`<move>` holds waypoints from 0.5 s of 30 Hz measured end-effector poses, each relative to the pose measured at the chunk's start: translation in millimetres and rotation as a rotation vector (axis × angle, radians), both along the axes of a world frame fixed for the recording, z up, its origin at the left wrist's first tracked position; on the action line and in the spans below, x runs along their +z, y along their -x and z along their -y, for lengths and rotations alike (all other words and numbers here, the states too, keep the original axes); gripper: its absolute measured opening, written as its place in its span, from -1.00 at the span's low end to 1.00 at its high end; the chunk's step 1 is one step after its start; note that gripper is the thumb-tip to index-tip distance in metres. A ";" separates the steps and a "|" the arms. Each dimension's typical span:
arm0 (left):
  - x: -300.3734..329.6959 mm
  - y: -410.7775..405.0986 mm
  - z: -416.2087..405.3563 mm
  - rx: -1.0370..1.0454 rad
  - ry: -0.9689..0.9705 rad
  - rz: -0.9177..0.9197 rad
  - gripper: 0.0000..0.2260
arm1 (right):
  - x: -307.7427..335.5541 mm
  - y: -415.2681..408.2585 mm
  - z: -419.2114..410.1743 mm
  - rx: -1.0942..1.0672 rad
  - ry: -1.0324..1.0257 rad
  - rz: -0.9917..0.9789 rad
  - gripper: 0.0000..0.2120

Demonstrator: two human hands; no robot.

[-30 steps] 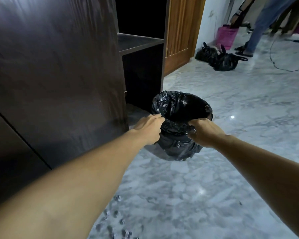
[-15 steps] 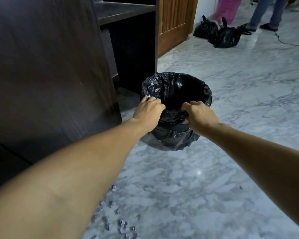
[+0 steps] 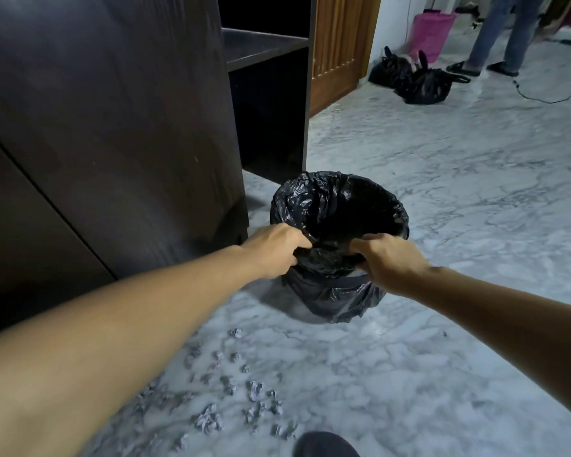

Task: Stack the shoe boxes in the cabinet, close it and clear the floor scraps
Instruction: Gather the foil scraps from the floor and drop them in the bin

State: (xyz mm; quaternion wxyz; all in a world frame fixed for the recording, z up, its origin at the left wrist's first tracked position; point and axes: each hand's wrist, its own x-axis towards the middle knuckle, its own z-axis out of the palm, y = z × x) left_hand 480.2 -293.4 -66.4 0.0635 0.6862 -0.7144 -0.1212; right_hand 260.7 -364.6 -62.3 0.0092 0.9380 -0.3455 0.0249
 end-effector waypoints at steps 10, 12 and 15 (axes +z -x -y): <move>-6.3 13.5 -68.8 -0.087 -0.018 0.086 -0.33 | 16.3 7.4 -39.2 0.106 -0.147 -0.230 -0.56; -3.6 14.5 -80.3 -0.067 -0.025 0.092 -0.29 | 17.3 1.2 -48.6 0.083 -0.083 -0.270 -0.58; -0.6 11.3 -99.4 -0.022 0.001 0.059 -0.27 | 19.1 -8.9 -60.9 0.054 0.047 -0.316 -0.66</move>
